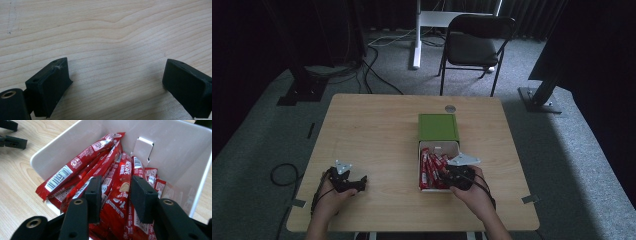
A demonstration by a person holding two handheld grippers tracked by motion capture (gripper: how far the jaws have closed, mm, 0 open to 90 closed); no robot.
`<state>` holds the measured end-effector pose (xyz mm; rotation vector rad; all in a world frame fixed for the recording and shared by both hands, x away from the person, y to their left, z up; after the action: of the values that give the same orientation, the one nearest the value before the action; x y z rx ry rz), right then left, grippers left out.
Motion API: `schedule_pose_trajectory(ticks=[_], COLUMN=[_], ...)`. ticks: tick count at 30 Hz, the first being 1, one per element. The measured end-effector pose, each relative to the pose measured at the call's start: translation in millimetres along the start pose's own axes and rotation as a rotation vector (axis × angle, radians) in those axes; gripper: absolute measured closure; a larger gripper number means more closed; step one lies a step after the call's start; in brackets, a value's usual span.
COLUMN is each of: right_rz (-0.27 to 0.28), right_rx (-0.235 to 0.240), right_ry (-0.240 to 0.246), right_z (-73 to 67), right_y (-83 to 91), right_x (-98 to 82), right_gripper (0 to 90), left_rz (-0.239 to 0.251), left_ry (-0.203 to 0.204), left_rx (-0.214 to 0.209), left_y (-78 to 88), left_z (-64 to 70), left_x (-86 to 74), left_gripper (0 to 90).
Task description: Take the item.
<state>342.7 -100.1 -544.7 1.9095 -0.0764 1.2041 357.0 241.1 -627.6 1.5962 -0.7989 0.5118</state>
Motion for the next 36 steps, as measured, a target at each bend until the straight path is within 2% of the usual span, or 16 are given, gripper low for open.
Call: schedule_pose_trajectory(ticks=[3, 6, 9, 12, 19, 31, 36], right_rz=[0.000, 0.007, 0.005, -0.011, -0.015, 0.018, 0.043], right_rx=[0.001, 0.011, 0.006, -0.017, -0.015, -0.012, 0.008], right_ry=[0.000, -0.031, -0.033, -0.026, -0.047, -0.069, -0.070], right_z=[0.0, 0.4, 0.2, 1.0, 2.1, 3.2, 1.7], right_y=[-2.2, -4.7, -5.2, -5.4, -5.0, 5.5, 11.8], right_x=[-1.2, -2.1, -2.4, -2.8, -1.8, 2.4, 7.7], right_gripper=[62.2, 64.1, 65.2, 72.6, 80.4, 83.1, 83.5], left_rz=[0.000, 0.000, 0.000, 0.000, -0.002, -0.001, 0.000], left_ry=[0.000, 0.000, 0.000, 0.000, 0.000, 0.000, 0.000], left_rx=[0.000, 0.000, 0.000, 0.000, 0.000, 0.000, 0.000], left_y=[0.0, 0.0, 0.0, 0.0, 0.1, 0.0, 0.0], left_z=[0.0, 0.0, 0.0, 0.0, 0.0, 0.0, 0.0], left_x=[0.0, 0.0, 0.0, -0.1, -0.1, 0.0, 0.0], left_gripper=[8.2, 8.2, 8.3, 8.2, 8.2, 8.2, 8.3])
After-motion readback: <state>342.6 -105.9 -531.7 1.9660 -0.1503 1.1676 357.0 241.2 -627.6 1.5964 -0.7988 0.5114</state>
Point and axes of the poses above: each handheld gripper's, and its own axes: y roughly backward along the jaws, x roughly out of its top, z roughly to its right, the point moved 8 cm from there along -y, roughly forward along the jaws, and after that the axes turned 13 degrees about x, right-handed, at the moved point
